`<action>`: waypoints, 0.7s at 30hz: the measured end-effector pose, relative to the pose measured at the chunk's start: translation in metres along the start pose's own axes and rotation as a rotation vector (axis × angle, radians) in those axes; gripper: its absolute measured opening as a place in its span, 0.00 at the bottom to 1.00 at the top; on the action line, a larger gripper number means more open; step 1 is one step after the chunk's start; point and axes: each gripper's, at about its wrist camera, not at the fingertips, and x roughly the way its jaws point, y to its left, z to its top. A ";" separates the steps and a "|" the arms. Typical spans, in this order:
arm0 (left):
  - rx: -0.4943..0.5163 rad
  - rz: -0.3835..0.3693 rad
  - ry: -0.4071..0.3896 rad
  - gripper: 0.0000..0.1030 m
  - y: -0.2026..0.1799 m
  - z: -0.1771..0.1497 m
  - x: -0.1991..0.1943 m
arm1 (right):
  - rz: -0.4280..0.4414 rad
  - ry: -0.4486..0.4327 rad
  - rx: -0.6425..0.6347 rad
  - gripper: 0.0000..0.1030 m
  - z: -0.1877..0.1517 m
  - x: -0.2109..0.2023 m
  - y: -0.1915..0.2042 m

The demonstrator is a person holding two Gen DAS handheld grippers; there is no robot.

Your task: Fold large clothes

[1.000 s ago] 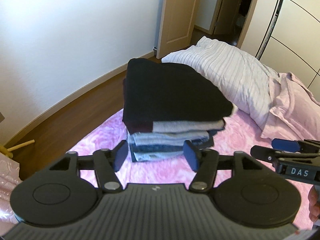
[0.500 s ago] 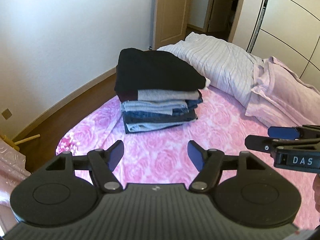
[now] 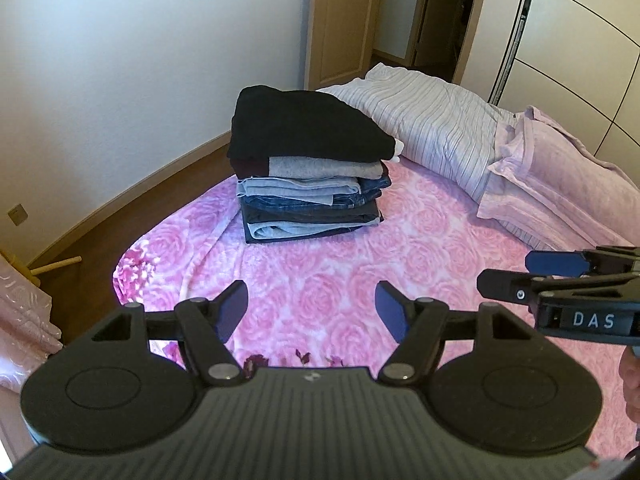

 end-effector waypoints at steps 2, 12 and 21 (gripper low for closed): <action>0.001 0.000 -0.003 0.65 0.000 -0.001 -0.002 | -0.001 0.003 -0.001 0.61 -0.001 0.000 0.000; -0.006 0.004 -0.006 0.65 0.003 -0.003 -0.003 | 0.005 0.008 -0.017 0.61 -0.001 0.002 0.005; 0.000 -0.002 -0.003 0.65 0.002 0.000 0.001 | 0.009 0.017 -0.013 0.61 0.000 0.006 0.004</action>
